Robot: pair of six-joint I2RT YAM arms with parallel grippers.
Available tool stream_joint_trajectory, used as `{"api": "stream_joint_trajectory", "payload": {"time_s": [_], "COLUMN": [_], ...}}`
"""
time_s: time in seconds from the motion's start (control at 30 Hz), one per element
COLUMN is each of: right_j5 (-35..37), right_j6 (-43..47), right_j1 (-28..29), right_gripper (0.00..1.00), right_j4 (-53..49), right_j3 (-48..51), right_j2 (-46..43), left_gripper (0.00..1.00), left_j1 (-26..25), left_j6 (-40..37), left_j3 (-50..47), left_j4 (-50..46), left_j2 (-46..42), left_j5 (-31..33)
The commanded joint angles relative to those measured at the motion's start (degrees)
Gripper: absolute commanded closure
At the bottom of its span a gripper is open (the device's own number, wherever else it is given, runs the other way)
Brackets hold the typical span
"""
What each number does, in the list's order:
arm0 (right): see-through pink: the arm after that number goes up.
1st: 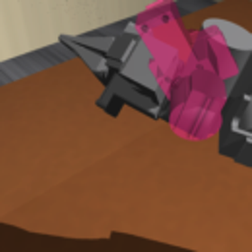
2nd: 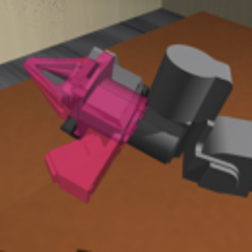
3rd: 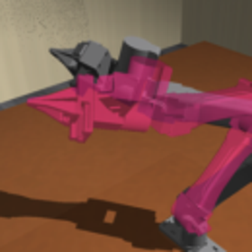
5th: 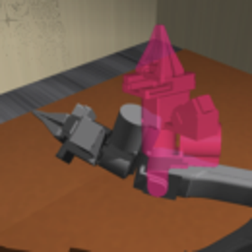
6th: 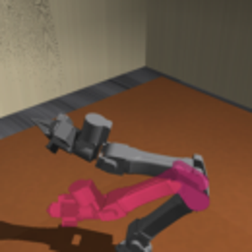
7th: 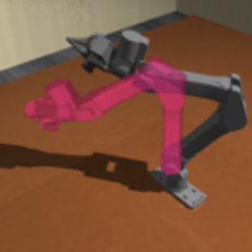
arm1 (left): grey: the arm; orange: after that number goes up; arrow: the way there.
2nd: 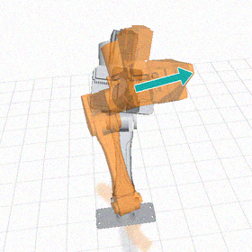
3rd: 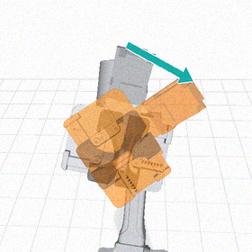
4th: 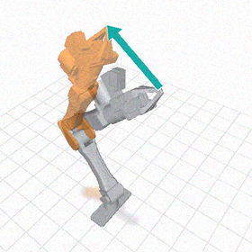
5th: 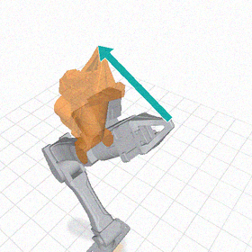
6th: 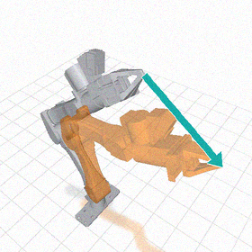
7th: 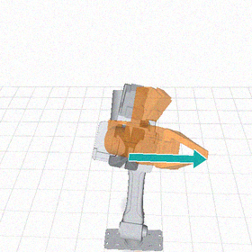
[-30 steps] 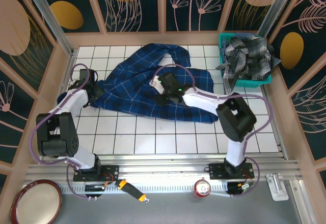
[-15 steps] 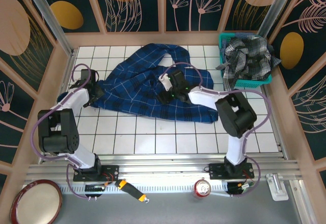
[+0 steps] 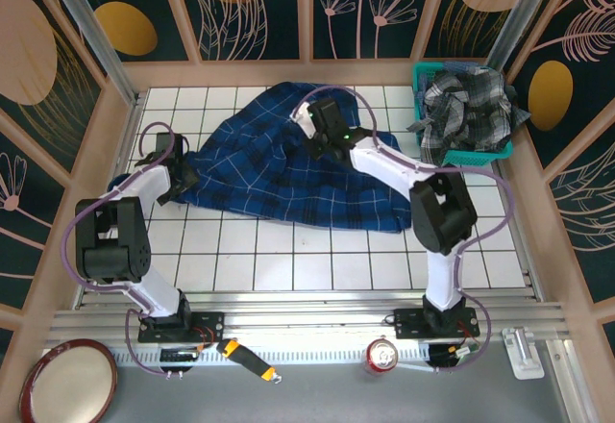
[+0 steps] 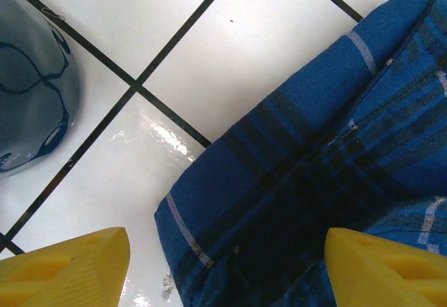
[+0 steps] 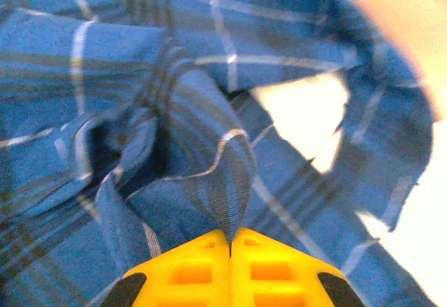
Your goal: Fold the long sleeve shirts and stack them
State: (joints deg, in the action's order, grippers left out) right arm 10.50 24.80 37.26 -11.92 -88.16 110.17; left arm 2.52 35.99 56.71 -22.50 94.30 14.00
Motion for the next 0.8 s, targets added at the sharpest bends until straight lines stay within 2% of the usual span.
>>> {"api": "stream_joint_trajectory", "payload": {"time_s": [0.0,0.07,0.1,0.2,0.3,0.37,0.4,0.5,0.53,0.63,0.77], "right_j5": [14.01,21.52,22.48,17.06,8.08,-0.14,-1.64,-2.98,-4.76,-10.42,-18.56], "right_j6": [13.63,19.65,19.79,10.28,-0.19,-7.55,-10.57,-17.91,-20.57,-27.04,-38.71], "right_j1": [3.67,6.81,7.98,10.62,13.38,13.37,13.12,10.96,9.45,3.58,-4.45], "right_gripper": [1.00,1.00,1.00,1.00,0.82,0.62,0.56,0.44,0.36,0.23,0.20], "right_j4": [3.35,11.68,12.55,6.34,1.32,-1.65,-2.45,-3.81,-3.42,0.59,7.09], "right_j3": [2.62,11.98,14.90,21.10,28.89,33.77,35.43,38.87,39.69,43.02,46.85], "right_j2": [-8.99,-13.83,-15.81,-21.30,-26.48,-29.62,-31.04,-35.29,-36.85,-40.74,-39.91], "left_gripper": [0.26,0.26,0.26,0.26,0.26,0.26,0.26,0.25,0.24,0.24,0.25], "left_j1": [0.42,0.60,0.82,1.17,1.32,1.45,1.52,1.69,1.69,1.69,1.63], "left_j6": [-0.57,-0.32,-0.10,0.03,0.29,0.68,0.90,1.32,1.37,1.57,1.89], "left_j3": [1.00,0.70,0.60,1.02,1.14,0.87,0.75,0.75,1.01,1.70,1.83], "left_j4": [0.44,0.59,0.77,0.33,-0.12,-0.43,-0.59,-0.61,-0.60,-0.30,0.59], "left_j2": [-0.23,-0.82,-1.08,-1.53,-2.81,-4.23,-4.86,-6.70,-6.98,-7.29,-6.27], "left_j5": [0.28,0.28,0.18,-0.25,-0.12,0.61,0.85,1.44,1.27,0.37,-1.33]}}
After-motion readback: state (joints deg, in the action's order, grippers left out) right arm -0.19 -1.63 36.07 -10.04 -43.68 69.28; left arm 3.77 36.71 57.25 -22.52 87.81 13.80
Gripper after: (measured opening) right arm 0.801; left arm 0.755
